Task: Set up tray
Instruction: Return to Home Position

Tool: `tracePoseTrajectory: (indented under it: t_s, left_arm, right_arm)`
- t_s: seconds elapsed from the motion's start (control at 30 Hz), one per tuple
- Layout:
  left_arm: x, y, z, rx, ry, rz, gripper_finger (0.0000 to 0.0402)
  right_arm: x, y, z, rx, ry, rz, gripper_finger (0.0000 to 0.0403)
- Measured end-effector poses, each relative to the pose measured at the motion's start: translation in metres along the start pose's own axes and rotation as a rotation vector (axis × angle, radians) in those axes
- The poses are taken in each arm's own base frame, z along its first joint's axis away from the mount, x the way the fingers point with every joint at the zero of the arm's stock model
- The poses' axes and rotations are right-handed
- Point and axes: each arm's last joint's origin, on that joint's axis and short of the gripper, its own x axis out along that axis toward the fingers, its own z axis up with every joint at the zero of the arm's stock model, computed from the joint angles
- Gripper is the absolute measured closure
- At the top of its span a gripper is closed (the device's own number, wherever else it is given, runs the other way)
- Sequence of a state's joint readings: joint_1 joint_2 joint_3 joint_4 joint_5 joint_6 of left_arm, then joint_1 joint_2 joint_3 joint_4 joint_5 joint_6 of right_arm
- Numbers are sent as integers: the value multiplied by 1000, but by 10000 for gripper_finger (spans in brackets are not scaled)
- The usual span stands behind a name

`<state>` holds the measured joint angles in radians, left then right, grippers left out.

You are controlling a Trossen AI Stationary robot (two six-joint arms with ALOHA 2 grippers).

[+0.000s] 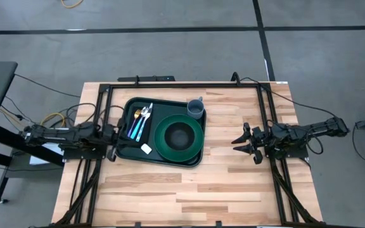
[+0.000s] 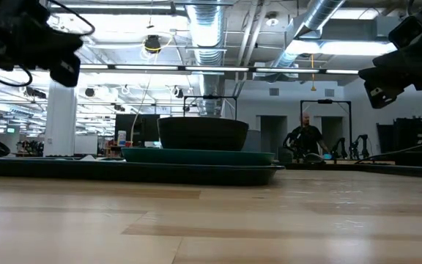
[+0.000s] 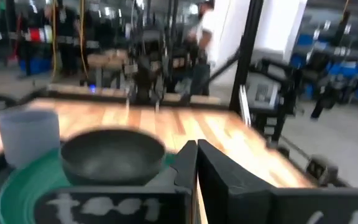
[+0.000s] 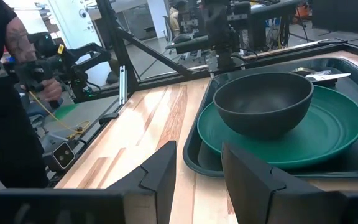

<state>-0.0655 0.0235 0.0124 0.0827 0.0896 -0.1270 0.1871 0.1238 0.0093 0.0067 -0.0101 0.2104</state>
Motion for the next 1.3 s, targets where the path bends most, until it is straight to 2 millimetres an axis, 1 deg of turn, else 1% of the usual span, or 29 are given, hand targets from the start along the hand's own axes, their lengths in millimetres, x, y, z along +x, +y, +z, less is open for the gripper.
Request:
tracePoseTrajectory:
  t_s: [0.07,0.13,0.27,0.37,0.47,1.3]
  left_arm:
    - [0,0,-4,-4,44,0,401]
    - [0,0,-4,5,67,-8,401]
    - [0,1,-4,27,78,33,401]
    - [0,3,-5,-29,79,99,401]
    - [0,3,-5,-68,76,113,401]
    - [0,4,-5,-60,77,123,401]
  right_arm:
    - [0,0,0,0,0,0,281]
    - [0,0,0,0,0,0,281]
    - [0,0,0,0,0,0,281]
    - [0,0,0,0,0,0,281]
    - [0,0,0,0,0,0,281]
    - [0,0,0,0,0,0,281]
